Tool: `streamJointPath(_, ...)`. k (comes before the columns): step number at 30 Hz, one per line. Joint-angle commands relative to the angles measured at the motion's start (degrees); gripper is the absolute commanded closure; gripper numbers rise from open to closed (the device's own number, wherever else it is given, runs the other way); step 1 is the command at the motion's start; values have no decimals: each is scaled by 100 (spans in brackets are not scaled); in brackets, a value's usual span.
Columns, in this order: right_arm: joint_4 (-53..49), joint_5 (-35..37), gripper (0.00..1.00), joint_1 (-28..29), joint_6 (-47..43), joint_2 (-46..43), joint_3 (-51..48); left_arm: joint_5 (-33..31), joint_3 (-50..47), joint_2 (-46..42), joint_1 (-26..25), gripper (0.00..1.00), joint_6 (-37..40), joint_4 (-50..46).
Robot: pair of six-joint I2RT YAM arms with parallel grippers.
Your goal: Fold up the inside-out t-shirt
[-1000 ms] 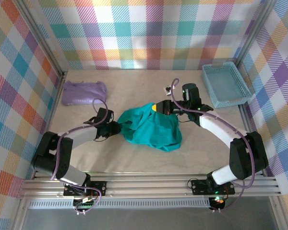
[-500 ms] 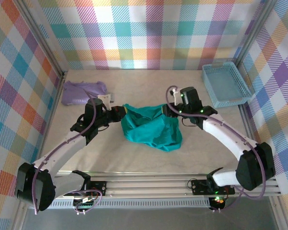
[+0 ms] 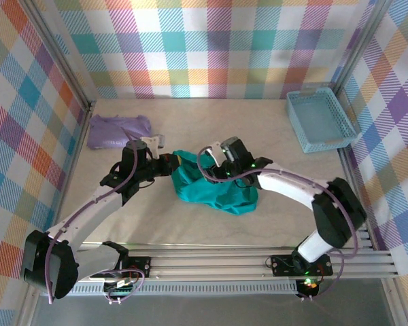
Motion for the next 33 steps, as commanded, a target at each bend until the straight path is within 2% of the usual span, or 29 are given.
streamJointPath(1,336,193,62,-128,-45,213,476,51,79,-187,-52,100,130,-86)
streamJointPath(5,137,-276,92,-373,133,-28,892,123,99,-260,-61,100,137,-130)
streamJointPath(7,-163,-633,100,-521,191,-337,1121,197,163,-344,-93,100,102,-93)
streamJointPath(12,-1103,-1502,100,-1066,364,-1243,1848,526,502,-569,-570,100,59,127)
streamJointPath(16,-1610,-1624,100,-1564,360,-1684,2621,839,1183,-389,-1456,100,229,238)
streamJointPath(20,-1699,-1603,100,-1848,320,-1501,3603,1083,1968,54,-2330,100,530,292)
streamJointPath(23,-1638,-2116,100,-1841,511,-902,4345,1113,2306,352,-2564,100,461,356)
streamJointPath(25,-1628,-2574,100,-1752,721,-373,4689,798,2317,363,-2560,100,419,288)
streamJointPath(28,-2004,-2898,98,-1390,650,411,5050,-217,2104,99,-2500,100,579,-80)
streamJointPath(31,-1841,-3149,95,-1204,797,734,4714,-1246,1580,-308,-2148,100,528,-502)
streamJointPath(33,-1483,-3249,94,-1166,1034,785,4248,-1646,1177,-497,-1867,100,523,-795)
